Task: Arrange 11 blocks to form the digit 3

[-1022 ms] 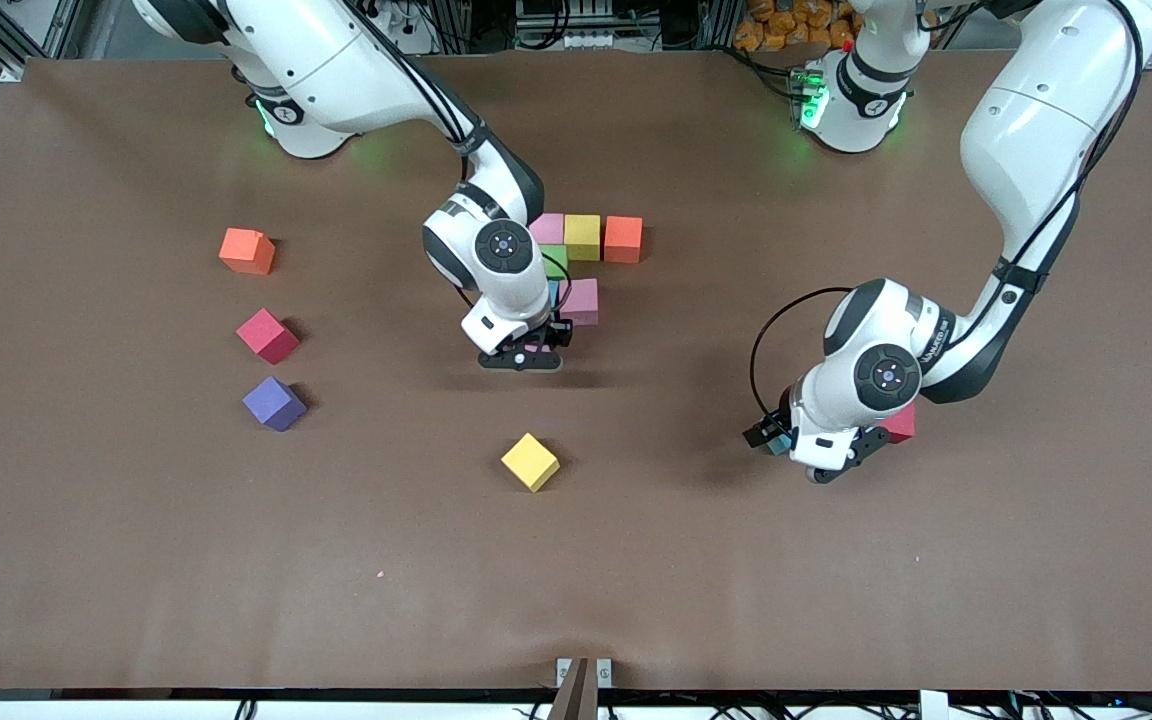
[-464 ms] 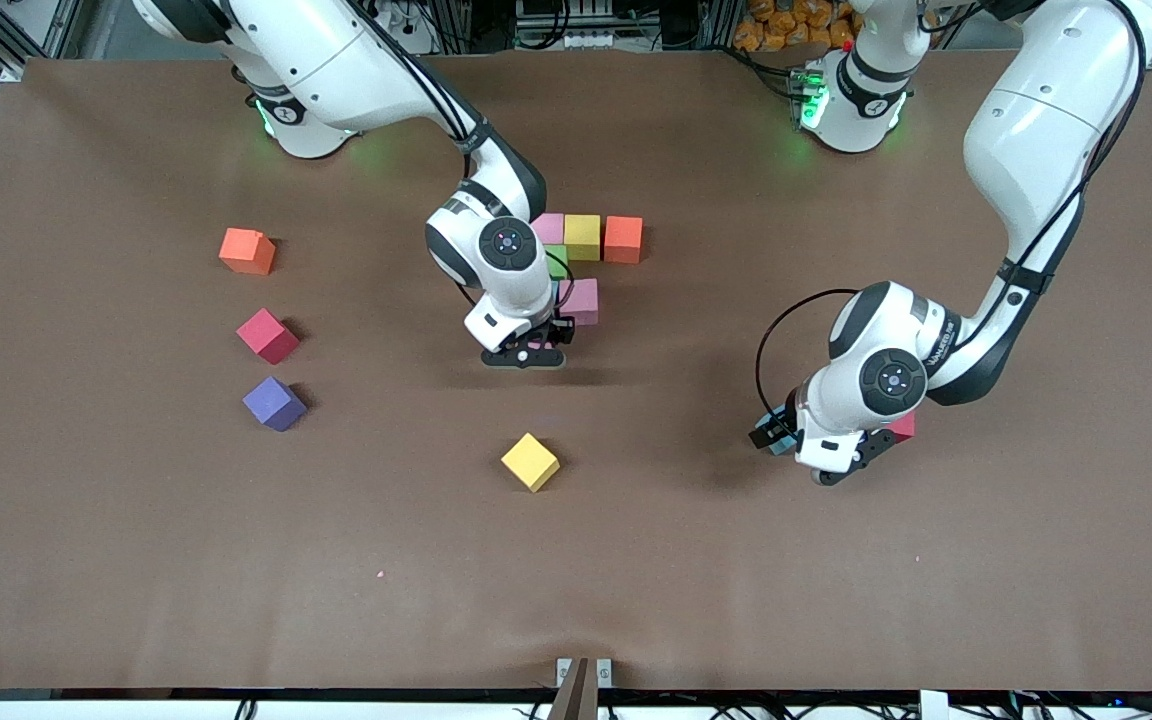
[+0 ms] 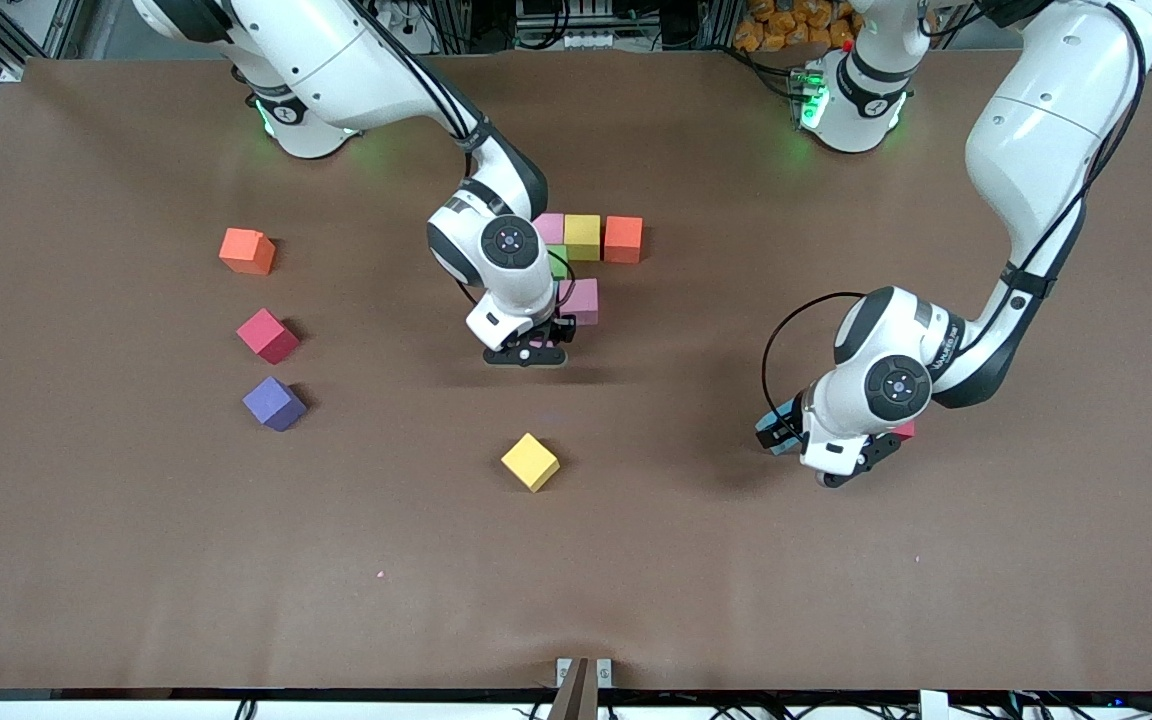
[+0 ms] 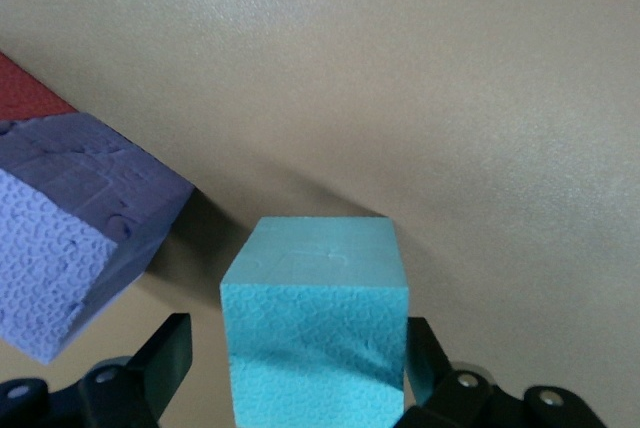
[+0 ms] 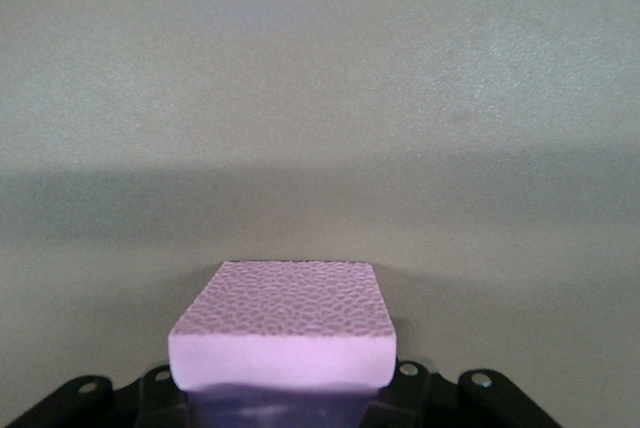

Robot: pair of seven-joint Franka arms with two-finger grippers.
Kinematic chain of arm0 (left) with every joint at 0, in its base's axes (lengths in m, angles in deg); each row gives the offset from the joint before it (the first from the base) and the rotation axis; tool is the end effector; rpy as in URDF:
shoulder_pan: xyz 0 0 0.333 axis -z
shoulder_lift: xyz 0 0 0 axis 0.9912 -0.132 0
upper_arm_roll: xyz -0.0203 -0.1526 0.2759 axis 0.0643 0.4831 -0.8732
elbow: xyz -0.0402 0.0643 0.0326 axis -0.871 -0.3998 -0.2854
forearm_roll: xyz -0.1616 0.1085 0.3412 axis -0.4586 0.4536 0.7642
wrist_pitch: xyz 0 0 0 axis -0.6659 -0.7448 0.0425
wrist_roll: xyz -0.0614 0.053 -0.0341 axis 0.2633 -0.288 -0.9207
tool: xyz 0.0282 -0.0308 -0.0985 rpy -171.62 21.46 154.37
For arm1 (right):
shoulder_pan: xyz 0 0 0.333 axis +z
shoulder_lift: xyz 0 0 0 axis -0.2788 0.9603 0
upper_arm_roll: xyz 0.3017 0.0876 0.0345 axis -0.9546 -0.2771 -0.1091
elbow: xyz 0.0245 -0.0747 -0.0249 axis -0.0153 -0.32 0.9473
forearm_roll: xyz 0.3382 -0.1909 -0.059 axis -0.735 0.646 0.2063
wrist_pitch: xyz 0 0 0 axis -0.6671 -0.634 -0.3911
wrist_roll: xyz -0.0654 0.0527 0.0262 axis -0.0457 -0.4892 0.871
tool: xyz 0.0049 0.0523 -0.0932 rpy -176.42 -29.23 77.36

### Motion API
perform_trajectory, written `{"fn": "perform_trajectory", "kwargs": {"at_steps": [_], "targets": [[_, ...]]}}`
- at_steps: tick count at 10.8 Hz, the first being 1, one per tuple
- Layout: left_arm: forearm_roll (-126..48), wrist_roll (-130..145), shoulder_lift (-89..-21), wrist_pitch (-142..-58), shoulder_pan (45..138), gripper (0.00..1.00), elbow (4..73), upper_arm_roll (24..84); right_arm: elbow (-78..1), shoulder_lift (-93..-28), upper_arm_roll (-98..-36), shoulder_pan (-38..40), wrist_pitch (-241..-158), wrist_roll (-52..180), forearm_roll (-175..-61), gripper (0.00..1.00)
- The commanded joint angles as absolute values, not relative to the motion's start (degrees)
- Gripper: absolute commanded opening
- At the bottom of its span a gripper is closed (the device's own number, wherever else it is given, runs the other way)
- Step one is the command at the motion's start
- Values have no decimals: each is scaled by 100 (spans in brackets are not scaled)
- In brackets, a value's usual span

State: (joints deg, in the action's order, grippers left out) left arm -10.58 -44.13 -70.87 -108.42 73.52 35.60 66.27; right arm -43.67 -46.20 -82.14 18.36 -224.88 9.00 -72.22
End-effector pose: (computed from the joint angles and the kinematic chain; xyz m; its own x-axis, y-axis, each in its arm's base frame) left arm 0.6310 -0.1999 0.2079 0.8607 0.4911 -0.1344 0.4908 -0.8705 -0.0378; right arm 0.4708 0.4501 0.1836 0.9998 -0.0181 -0.0013 -0.0181 -0.9998 -0.0092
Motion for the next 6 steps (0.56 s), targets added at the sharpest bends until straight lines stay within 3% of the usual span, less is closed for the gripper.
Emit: {"fn": "perform_trajectory", "kwargs": {"at_steps": [1, 2, 3, 6], "targets": [[-1105, -4462, -7126, -10746, 7406, 49, 3478, 6608, -4424, -4577, -8176, 1985, -22481, 806, -7163, 24], [-1149, -4741, -7109, -10746, 7406, 31, 3478, 6608, -4433, -4568, -8176, 1985, -22481, 806, -7163, 24], [-1132, -5179, -7074, -10746, 7415, 23, 3486, 6616, -4424, -4568, -8176, 1993, -22481, 806, -7163, 24], [-1149, -6409, -6899, -10728, 7669, 15, 3539, 6678, -4424, -4559, -8176, 2020, -22499, 788, -7163, 24]]}}
